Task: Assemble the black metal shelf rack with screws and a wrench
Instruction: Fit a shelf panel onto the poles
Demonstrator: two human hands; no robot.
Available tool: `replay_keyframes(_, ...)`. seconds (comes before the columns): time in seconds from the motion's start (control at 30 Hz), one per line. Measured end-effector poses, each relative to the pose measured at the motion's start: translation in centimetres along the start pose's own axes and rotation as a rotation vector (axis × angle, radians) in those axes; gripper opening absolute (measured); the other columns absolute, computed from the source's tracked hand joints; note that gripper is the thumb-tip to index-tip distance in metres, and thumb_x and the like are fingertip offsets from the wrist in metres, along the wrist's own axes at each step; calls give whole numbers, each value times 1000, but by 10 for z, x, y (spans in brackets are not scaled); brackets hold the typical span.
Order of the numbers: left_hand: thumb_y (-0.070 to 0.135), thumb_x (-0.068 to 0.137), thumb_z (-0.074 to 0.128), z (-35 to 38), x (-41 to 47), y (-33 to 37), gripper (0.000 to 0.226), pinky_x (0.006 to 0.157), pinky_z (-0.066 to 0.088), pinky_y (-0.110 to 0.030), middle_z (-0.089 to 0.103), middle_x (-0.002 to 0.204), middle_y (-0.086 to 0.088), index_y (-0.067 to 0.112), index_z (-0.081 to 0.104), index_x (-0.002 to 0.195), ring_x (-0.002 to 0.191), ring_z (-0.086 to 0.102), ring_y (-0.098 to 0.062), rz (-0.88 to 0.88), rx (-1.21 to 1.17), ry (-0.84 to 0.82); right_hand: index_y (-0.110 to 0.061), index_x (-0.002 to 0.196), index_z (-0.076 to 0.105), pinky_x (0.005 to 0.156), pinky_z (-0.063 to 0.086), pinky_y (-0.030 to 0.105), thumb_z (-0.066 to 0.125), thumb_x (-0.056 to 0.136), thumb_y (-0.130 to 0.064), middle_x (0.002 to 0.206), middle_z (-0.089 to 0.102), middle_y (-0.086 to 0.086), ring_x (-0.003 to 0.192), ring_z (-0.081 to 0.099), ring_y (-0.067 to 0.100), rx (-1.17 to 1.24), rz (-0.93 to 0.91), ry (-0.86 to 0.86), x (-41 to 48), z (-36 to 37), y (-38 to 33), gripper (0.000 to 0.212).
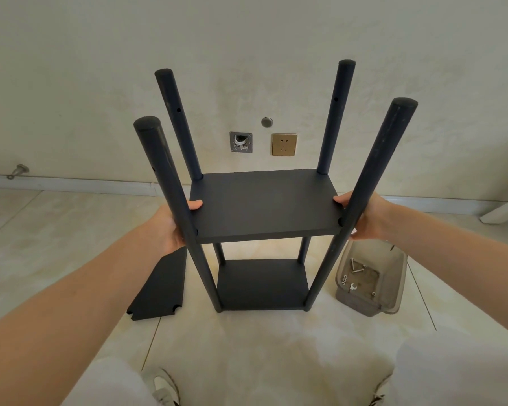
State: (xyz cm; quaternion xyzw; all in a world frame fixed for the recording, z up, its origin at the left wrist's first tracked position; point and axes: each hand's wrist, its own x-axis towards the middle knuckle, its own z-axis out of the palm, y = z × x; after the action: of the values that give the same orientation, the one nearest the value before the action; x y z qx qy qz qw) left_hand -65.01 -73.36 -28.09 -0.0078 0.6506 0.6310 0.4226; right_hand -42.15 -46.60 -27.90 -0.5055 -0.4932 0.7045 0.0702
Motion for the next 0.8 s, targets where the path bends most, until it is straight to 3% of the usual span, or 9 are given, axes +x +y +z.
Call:
replay_keyframes(0.23,17,92,69,0,2,-9,35,65,55,-41,70,104,-10,4,60,123,88,69,-28,-64,11,31,-11,82,58,74,44,38,67,88,-21,85,61,8,80,56,24,-54,40,-2,12,-3,4,15)
replay_keyframes(0.4,17,91,70,-1,7,-15,47,84,54,-45,65,122,-14,1,55,134,105,66,-31,-86,43,45,-12,79,58,89,43,40,69,86,-21,85,60,7,81,55,24,-69,74,16,17,-2,10,16)
replay_keyframes(0.47,17,91,70,-2,10,-17,50,97,51,-47,62,132,-15,1,54,136,119,62,-34,-98,50,54,-12,78,57,89,42,40,68,85,-20,85,60,7,80,55,24,-69,85,22,18,-2,12,16)
replay_keyframes(0.57,17,91,71,-3,14,-19,50,105,48,-49,61,136,-15,2,55,136,122,60,-34,-101,45,55,-12,75,55,88,41,40,67,85,-19,82,60,7,78,54,24,-63,92,24,19,-2,14,17)
replay_keyframes(0.67,18,91,71,-3,14,-21,49,102,50,-47,63,133,-14,3,56,135,119,62,-32,-104,47,62,-12,74,55,86,41,39,67,86,-20,80,59,7,77,54,23,-63,99,22,22,-3,14,18)
replay_keyframes(0.8,20,90,73,-2,10,-24,47,80,56,-40,68,118,-10,5,58,132,99,67,-26,-114,54,80,-13,70,52,76,42,37,67,87,-21,69,57,6,73,52,22,-66,121,21,25,-4,15,24)
